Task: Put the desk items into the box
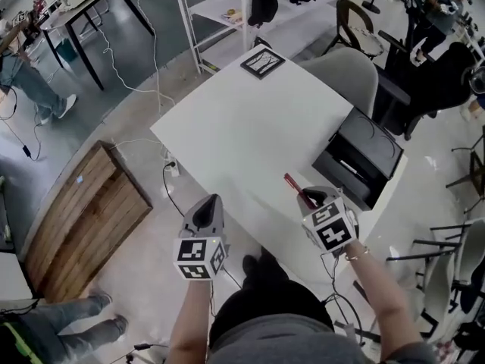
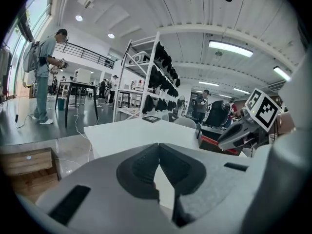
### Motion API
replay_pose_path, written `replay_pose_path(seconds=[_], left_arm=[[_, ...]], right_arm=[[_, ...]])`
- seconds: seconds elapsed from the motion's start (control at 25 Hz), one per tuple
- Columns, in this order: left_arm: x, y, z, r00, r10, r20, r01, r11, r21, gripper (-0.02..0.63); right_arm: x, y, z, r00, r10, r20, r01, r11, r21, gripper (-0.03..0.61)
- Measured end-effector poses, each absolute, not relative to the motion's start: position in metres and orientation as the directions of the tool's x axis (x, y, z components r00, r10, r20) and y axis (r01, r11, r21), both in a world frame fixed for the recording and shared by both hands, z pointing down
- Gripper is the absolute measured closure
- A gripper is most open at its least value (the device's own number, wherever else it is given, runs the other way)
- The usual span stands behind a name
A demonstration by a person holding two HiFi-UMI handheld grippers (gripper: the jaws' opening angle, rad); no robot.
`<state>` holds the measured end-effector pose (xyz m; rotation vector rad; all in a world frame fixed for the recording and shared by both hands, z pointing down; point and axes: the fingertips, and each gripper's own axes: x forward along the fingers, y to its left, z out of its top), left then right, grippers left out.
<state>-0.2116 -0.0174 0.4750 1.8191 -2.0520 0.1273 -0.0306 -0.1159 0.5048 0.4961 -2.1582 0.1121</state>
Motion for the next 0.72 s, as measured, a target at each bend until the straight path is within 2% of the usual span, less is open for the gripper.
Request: replay_pose_path(seconds=[0.72], left_arm=[[-0.128, -0.087, 0.452, 0.182, -0.932, 0.314, -0.976, -0.133, 0.172, 0.607]], right_arm=[[0.075, -0.142, 0.463, -0.456, -0.482, 0.748, -0.579, 0.799, 0.161, 0.526]])
